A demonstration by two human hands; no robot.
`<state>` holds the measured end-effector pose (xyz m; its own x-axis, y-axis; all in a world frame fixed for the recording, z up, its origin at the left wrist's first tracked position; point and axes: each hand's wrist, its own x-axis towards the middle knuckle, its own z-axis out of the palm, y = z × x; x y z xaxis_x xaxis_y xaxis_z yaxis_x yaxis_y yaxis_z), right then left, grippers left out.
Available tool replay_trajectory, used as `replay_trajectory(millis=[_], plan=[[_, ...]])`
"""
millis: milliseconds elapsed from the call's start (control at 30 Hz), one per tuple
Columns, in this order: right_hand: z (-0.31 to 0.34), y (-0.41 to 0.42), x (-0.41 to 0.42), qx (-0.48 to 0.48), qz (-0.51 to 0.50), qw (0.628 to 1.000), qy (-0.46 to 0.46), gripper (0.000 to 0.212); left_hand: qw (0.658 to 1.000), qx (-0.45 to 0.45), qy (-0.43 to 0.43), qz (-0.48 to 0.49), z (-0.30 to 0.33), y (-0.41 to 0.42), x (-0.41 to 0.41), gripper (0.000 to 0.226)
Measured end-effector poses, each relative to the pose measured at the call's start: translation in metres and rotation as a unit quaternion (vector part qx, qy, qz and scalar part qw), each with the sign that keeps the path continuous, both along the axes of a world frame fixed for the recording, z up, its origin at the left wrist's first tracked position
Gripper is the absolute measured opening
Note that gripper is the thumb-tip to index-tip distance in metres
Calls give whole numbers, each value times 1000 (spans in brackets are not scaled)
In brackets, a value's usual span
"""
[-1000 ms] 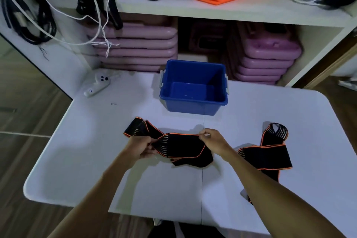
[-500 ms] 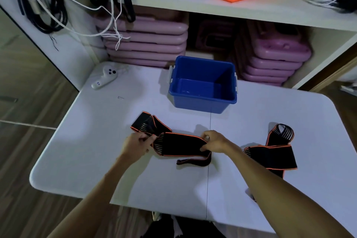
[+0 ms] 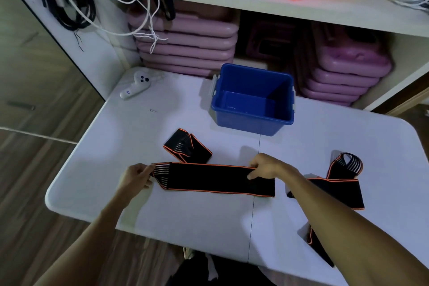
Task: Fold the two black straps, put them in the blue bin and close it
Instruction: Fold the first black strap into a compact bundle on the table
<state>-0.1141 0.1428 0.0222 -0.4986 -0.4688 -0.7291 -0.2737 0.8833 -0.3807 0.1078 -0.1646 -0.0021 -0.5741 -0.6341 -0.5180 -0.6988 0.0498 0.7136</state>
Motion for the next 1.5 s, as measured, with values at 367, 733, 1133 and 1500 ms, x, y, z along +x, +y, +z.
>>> replay_trajectory(millis=[367,733,1133,1500], plan=[[-22,18,46,-55,87,968,231,61,984,-166,-26,-59,-17,-12,4,15],[-19,8,54,-98,27,966,238,40,966,-203,-75,-145,4,-20,-14,43],[-27,-103,57,-93,-146,976,129,54,731,-485,-4,-481,20,23,-100,45],[-27,-125,50,-213,-269,936,81,15,887,-322,169,-285,25,5,-110,23]])
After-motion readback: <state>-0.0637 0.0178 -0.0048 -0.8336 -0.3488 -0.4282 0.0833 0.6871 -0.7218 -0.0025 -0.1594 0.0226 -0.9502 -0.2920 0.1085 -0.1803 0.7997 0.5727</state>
